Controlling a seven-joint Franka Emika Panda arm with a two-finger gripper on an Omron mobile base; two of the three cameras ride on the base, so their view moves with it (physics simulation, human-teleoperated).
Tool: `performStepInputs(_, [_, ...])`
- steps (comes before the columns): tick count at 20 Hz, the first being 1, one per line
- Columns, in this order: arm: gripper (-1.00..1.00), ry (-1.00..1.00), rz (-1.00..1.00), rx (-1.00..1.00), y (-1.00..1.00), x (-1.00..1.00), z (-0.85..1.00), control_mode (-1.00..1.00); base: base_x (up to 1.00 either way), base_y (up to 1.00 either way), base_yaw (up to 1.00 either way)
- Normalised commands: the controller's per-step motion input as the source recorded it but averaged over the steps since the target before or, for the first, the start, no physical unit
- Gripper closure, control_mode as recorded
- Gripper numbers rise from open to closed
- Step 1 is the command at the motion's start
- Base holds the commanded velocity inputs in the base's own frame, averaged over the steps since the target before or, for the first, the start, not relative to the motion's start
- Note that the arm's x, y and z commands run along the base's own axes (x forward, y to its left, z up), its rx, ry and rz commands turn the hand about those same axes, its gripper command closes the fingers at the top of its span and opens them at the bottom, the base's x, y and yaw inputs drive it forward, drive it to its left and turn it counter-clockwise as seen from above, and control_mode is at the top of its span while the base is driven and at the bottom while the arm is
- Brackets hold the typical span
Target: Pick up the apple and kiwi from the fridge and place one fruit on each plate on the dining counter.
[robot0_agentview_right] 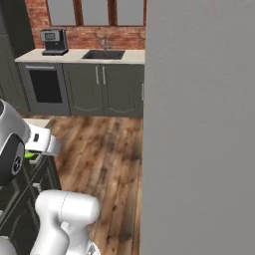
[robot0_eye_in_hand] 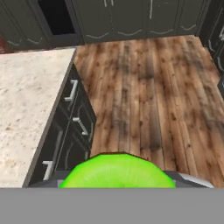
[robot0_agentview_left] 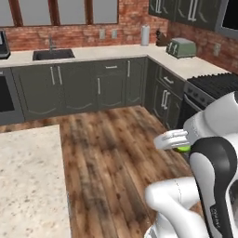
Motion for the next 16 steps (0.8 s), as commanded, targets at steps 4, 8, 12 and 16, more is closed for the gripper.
performStepInputs(4, [1.0, 0.0, 0.0, 0.0, 0.0, 0.0, 0.0, 1.0, 1.0, 0.91, 0.0])
performStepInputs(8, [1.0, 0.0, 0.0, 0.0, 0.0, 0.0, 0.0, 1.0, 1.0, 0.06, 0.02])
performStepInputs(12, [1.0, 0.0, 0.0, 0.0, 0.0, 0.0, 0.0, 1.0, 1.0, -0.37, 0.16])
performStepInputs(16, [1.0, 0.0, 0.0, 0.0, 0.0, 0.0, 0.0, 1.0, 1.0, -0.48, 0.24])
